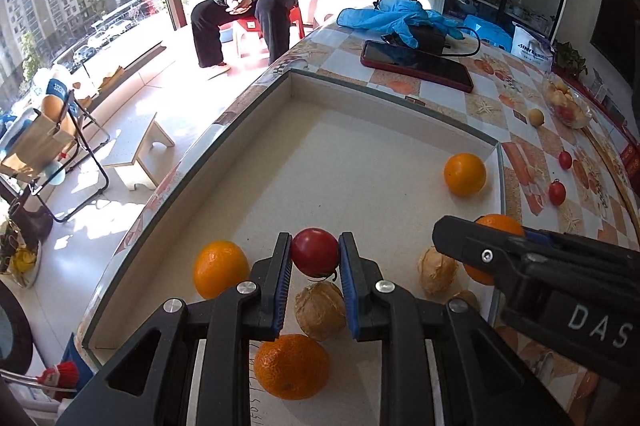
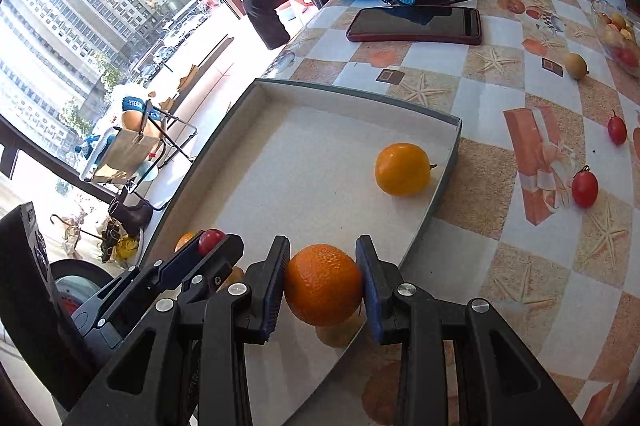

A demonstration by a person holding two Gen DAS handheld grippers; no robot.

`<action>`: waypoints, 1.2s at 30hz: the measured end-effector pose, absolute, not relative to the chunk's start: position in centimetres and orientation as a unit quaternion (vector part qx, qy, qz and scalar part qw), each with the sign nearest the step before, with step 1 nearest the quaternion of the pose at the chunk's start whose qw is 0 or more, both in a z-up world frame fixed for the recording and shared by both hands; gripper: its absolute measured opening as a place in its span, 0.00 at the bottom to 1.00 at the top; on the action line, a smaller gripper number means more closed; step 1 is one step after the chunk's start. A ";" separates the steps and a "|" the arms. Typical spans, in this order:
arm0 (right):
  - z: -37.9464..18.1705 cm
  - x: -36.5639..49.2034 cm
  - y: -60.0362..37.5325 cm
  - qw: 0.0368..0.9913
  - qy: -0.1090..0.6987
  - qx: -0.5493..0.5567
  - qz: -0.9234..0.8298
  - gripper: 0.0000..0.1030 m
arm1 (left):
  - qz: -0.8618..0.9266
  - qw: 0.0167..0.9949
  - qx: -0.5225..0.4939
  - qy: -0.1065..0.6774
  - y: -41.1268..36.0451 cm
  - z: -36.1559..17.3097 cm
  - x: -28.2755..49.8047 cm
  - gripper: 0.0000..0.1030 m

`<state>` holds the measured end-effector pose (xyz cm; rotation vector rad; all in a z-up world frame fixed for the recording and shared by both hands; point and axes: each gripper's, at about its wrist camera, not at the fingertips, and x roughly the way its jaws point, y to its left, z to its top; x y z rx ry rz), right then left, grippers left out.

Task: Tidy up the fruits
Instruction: 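Carry the red fruit over the tray with left tool while right tool carries the orange, then open the left tool to drop the red fruit while the right tool drops the orange, then move the left tool to the brown round fruit and close on it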

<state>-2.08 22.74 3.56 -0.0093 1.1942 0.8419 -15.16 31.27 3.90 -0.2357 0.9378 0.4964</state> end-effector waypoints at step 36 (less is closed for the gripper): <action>-0.1 0.7 -6.2 0.878 0.468 -0.046 0.093 1.00 | 0.094 0.874 -0.034 0.476 18.6 8.5 -2.5 0.80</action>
